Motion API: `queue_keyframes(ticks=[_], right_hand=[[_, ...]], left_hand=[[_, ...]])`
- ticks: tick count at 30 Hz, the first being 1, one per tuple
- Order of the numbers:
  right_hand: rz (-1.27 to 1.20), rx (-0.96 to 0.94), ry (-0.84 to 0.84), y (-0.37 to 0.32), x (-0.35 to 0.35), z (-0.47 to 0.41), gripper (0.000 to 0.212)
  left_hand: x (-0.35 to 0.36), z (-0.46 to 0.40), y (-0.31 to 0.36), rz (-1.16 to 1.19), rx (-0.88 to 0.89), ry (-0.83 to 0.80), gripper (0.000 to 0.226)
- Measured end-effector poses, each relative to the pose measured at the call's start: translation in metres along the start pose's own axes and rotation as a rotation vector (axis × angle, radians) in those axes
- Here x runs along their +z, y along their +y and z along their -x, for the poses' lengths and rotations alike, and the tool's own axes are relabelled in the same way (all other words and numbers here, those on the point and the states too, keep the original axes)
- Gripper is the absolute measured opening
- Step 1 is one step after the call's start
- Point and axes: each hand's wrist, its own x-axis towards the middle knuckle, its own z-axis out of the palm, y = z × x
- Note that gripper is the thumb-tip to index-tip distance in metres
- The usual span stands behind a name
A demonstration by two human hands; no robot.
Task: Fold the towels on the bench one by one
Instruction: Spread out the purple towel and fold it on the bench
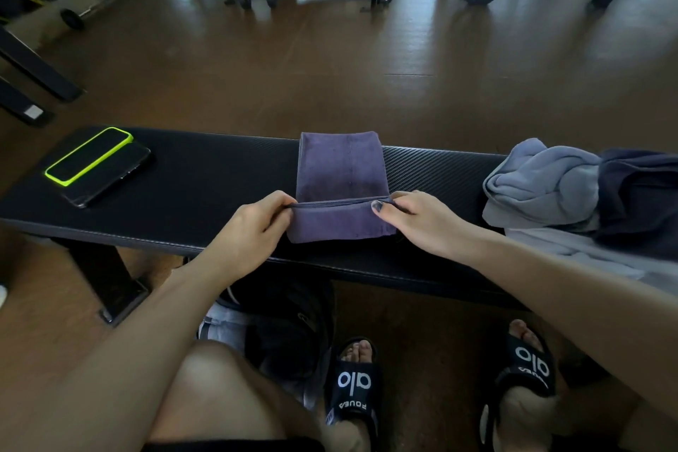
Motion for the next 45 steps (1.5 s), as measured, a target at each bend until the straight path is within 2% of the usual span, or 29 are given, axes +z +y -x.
queue_keyframes(ticks=[4, 8, 13, 21, 27, 29, 32, 33, 35, 37, 39, 42, 44, 45], right_hand=[[0.018, 0.107, 0.092, 0.0, 0.006, -0.005, 0.051], [0.072, 0.098, 0.194, -0.002, 0.018, -0.005, 0.044], [0.398, -0.023, 0.345, 0.005, 0.03, -0.008, 0.025], [0.577, 0.049, 0.262, 0.001, 0.025, -0.016, 0.039], [0.658, 0.098, 0.232, -0.001, 0.021, -0.02, 0.044], [0.632, 0.132, 0.207, -0.001, 0.02, -0.023, 0.042], [0.545, 0.139, 0.276, -0.002, 0.018, -0.023, 0.028], [0.53, 0.11, 0.309, -0.003, 0.017, -0.022, 0.026], [0.598, -0.025, 0.336, -0.004, 0.016, -0.021, 0.024], [0.712, -0.169, 0.326, -0.001, 0.017, -0.021, 0.016], [0.779, -0.23, 0.337, 0.003, 0.018, -0.022, 0.015], [0.835, -0.301, 0.364, 0.003, 0.015, -0.022, 0.027], [0.838, -0.363, 0.319, -0.001, 0.012, -0.017, 0.033], [0.836, -0.398, 0.279, -0.002, 0.011, -0.013, 0.035]], left_hand=[[0.007, -0.011, 0.002, -0.042, -0.063, 0.039, 0.017], [0.014, -0.023, 0.002, -0.123, -0.109, 0.075, 0.02], [0.018, -0.034, 0.006, -0.239, -0.158, 0.066, 0.022], [0.021, -0.043, 0.016, -0.452, -0.186, 0.016, 0.025], [0.026, -0.046, 0.016, -0.62, -0.119, -0.024, 0.017], [0.029, -0.048, 0.015, -0.724, -0.108, -0.035, 0.017], [0.033, -0.046, 0.014, -0.836, -0.133, -0.027, 0.023], [0.034, -0.046, 0.014, -0.867, -0.124, 0.014, 0.024], [0.033, -0.044, 0.016, -0.933, 0.016, 0.102, 0.031], [0.032, -0.045, 0.019, -0.95, 0.207, 0.083, 0.04], [0.034, -0.047, 0.022, -0.946, 0.33, -0.002, 0.034], [0.034, -0.048, 0.021, -0.871, 0.304, 0.025, 0.022], [0.034, -0.046, 0.017, -0.794, 0.339, 0.077, 0.009], [0.033, -0.045, 0.016, -0.745, 0.36, 0.087, 0.011]])
